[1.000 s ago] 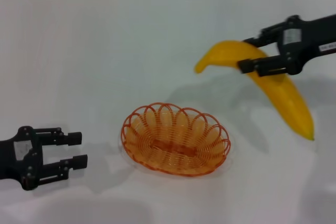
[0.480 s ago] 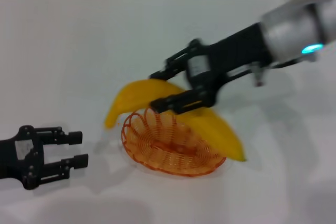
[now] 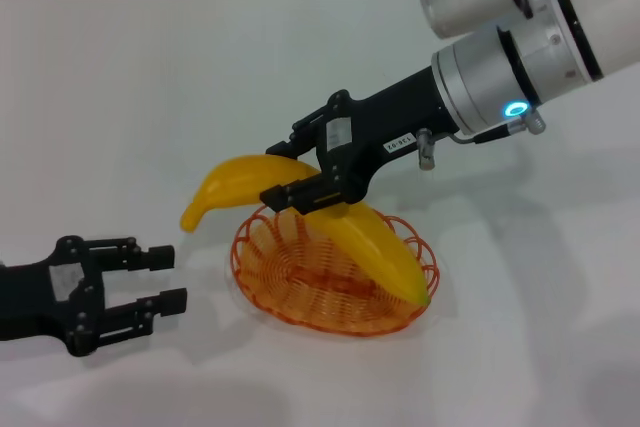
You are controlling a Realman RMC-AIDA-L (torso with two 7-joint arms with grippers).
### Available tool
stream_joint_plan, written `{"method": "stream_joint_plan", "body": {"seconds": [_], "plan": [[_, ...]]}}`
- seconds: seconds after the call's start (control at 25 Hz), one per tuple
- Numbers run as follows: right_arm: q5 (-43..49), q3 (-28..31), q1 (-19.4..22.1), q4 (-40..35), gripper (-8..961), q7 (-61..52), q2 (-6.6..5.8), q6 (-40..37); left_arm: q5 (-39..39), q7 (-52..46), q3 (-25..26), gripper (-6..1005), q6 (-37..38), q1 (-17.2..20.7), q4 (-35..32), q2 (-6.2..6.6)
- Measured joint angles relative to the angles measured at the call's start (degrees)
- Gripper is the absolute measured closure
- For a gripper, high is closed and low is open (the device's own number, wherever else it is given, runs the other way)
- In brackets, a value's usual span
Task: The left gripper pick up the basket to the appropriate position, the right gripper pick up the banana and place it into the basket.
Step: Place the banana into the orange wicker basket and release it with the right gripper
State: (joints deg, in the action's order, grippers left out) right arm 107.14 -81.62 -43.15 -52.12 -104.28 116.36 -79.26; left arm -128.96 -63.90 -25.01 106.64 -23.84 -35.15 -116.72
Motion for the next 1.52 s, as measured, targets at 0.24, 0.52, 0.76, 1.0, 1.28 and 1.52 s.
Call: {"method": "stream_joint_plan", "body": {"seconds": [0.24,0.52,0.76,1.0,1.28,1.52], "plan": [[0.0,-1.6,-0.1,2.0,446,0.3,0.08,0.6,0.0,0.3,0.2,470,-0.9,-0.4,0.4,0.01],[-0.1,-6.2,-0.3,3.0,439,0.0,0.17,4.1,0.0,0.0,0.2,470,-0.9,-0.5,0.5,0.07],[-0.1,-6.5,-1.3,5.1,428,0.1,0.18,4.7,0.0,-0.1,0.2,470,-0.9,-0.5,0.5,0.1],[-0.1,-6.6,-1.4,5.1,416,0.3,0.18,4.8,0.0,-0.2,0.3,470,-0.9,-0.5,0.5,0.17],[-0.1,-6.6,-1.4,5.1,403,0.3,0.18,4.8,0.0,-0.2,0.3,470,-0.9,-0.5,0.5,0.18],[-0.1,-6.3,-1.4,4.9,292,0.2,0.15,4.6,0.0,-0.3,0.3,469,-0.9,-0.4,0.5,0.18]]}}
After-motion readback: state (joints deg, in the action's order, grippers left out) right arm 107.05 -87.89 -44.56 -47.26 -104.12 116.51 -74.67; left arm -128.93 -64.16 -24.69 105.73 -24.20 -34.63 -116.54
